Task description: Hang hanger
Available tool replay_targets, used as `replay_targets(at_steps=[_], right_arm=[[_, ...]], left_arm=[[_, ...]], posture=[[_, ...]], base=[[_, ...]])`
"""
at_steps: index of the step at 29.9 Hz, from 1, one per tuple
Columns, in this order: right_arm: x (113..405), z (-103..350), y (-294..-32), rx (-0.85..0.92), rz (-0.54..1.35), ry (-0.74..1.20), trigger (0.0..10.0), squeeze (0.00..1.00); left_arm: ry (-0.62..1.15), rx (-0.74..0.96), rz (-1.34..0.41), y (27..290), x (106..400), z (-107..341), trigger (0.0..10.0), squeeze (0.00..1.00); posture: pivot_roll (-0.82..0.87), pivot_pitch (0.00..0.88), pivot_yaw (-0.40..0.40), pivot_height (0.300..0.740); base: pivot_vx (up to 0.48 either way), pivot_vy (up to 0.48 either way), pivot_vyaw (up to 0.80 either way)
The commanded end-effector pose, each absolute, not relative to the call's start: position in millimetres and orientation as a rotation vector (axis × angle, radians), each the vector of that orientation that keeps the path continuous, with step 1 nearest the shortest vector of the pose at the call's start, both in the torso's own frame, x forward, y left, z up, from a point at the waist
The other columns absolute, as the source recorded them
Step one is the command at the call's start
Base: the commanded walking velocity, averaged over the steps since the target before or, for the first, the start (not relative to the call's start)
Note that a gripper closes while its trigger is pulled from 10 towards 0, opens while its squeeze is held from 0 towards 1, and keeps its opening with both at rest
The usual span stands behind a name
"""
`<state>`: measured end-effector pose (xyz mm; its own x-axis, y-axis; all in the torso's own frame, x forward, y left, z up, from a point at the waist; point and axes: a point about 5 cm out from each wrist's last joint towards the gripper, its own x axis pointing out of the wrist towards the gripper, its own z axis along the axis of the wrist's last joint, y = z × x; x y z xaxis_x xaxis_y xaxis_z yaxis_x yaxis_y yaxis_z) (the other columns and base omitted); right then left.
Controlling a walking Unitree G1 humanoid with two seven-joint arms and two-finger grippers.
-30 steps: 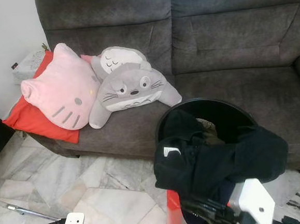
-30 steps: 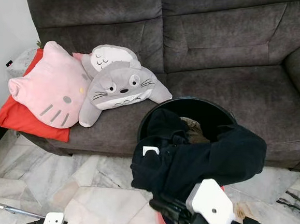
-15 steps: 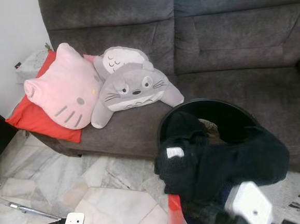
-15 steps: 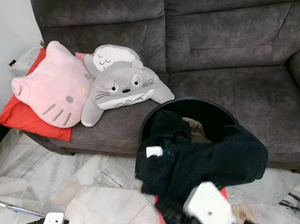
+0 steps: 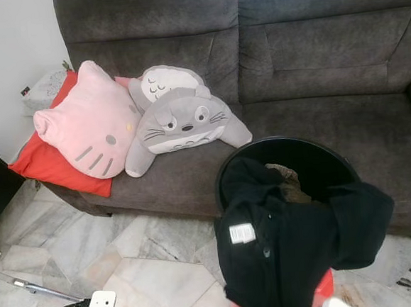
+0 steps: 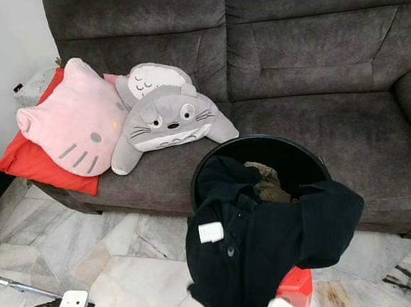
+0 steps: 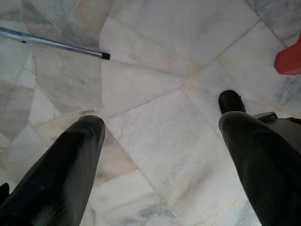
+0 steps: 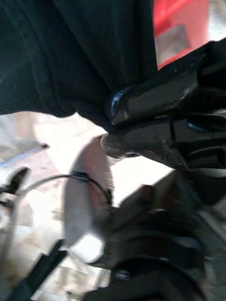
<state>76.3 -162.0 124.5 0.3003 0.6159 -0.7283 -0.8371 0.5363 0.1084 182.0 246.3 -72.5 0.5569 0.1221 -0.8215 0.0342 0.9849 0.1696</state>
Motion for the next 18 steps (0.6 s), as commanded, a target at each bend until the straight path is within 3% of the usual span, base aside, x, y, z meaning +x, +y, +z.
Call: replay_targets(at_steps=[1,8,9,10,18], right_arm=[[68,116,-163,-0.303,0.991,0.866,0.0,0.0],[72,93,-181,-0.371,0.839,0.964,0.0,0.0],[73,91,-184,-0.397,0.82,0.966,1.1,0.0],[77,88,-190,-0.425,0.77,0.972,10.0,0.0],[101,99,-200,-0.468,0.635,0.879,10.0,0.0]], left_arm=[[1.001,0.198,0.054,253,176,-73,10.0,0.0],[1.0,0.201,0.052,253,177,-73,10.0,0.0],[1.0,0.201,0.053,253,177,-73,10.0,0.0],[1.0,0.202,0.053,253,177,-73,10.0,0.0],[1.001,0.204,0.053,253,177,-73,10.0,0.0]], posture=[[-0.34,0.076,0.16,0.74],[-0.33,0.074,0.161,0.74],[-0.33,0.074,0.161,0.74],[-0.33,0.074,0.161,0.74],[-0.33,0.071,0.162,0.74]], base=[[0.0,0.0,0.0],[0.0,0.0,0.0],[0.0,0.0,0.0],[0.0,0.0,0.0],[0.0,0.0,0.0]])
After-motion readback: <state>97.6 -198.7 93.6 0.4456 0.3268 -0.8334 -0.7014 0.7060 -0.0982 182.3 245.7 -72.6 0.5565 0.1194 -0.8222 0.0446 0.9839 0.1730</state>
